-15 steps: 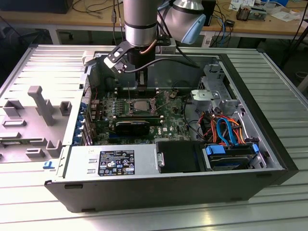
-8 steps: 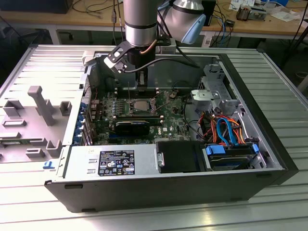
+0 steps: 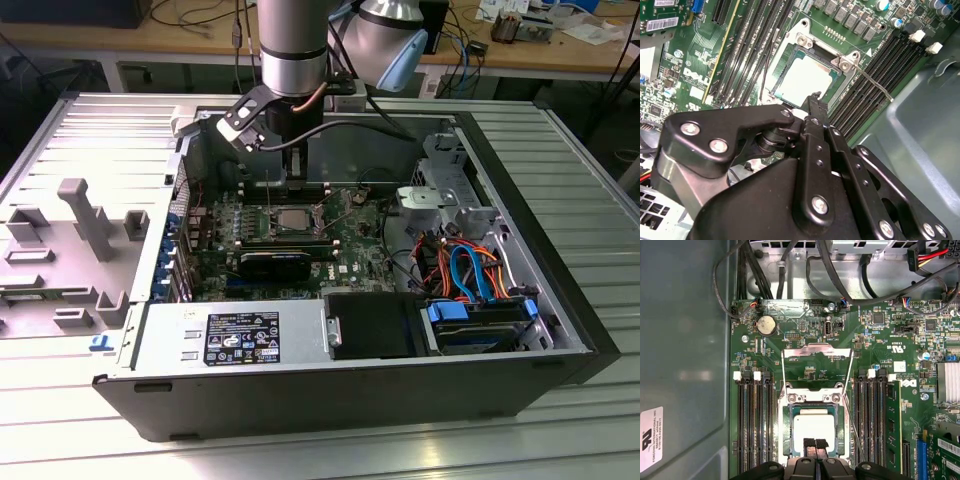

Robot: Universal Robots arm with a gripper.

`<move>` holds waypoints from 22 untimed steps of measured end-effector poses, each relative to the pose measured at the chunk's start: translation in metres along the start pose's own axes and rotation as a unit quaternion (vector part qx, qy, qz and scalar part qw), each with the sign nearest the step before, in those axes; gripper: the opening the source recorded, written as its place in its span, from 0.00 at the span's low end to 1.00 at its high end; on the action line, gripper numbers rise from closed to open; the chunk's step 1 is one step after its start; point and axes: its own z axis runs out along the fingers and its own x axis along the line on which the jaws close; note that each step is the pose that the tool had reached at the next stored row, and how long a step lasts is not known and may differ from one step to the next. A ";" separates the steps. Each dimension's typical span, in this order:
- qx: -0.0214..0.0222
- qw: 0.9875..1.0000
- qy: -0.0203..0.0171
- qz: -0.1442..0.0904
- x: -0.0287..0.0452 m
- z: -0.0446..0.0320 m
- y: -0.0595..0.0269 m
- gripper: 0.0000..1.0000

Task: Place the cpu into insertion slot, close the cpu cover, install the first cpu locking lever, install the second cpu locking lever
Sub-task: 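Close the cpu cover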

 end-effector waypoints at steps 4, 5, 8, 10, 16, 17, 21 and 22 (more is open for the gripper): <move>0.001 1.000 0.000 0.000 0.0001 -0.0009 0.0015 0.11; 0.001 1.000 0.000 0.000 0.0001 -0.0015 0.0019 0.11; 0.002 1.000 0.000 0.000 0.0000 -0.0023 0.0021 0.11; 0.002 1.000 0.000 0.000 0.0000 -0.0023 0.0021 0.11; 0.002 1.000 0.000 0.000 0.0000 -0.0023 0.0022 0.11; 0.002 1.000 0.000 0.000 -0.0001 -0.0023 0.0025 0.11; 0.002 1.000 0.000 0.000 -0.0007 -0.0023 0.0026 0.11; 0.002 1.000 0.000 0.000 -0.0008 -0.0029 0.0026 0.11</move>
